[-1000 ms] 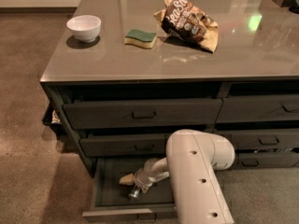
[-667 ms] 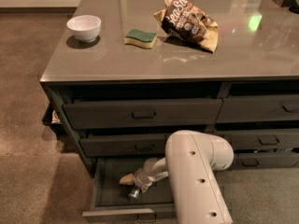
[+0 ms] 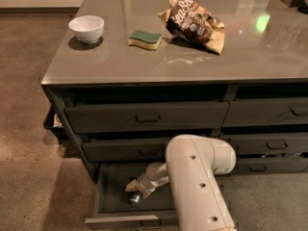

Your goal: Pick redbull can from bottom drawer and place on counter

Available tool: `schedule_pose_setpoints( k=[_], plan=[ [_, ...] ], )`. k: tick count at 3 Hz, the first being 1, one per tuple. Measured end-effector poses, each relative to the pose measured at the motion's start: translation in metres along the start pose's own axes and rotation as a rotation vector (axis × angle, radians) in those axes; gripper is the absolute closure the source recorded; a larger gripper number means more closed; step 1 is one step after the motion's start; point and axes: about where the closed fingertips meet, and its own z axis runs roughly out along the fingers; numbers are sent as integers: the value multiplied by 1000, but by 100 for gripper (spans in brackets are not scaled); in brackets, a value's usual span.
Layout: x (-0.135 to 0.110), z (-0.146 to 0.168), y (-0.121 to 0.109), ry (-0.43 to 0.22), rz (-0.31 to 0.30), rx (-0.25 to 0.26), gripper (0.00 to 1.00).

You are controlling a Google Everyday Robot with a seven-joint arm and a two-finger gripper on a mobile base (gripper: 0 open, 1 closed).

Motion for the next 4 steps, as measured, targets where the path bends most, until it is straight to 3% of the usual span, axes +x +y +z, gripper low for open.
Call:
schedule_pose_setpoints(
  k=[1, 2, 3, 4],
  plan=[
    [-1, 2, 0, 1, 7, 15, 49],
    [-4, 5, -1, 12, 29, 43, 70],
    [-6, 10, -3, 25, 50, 79, 75],
    [-6, 9, -2, 28, 51, 84, 57]
  ],
)
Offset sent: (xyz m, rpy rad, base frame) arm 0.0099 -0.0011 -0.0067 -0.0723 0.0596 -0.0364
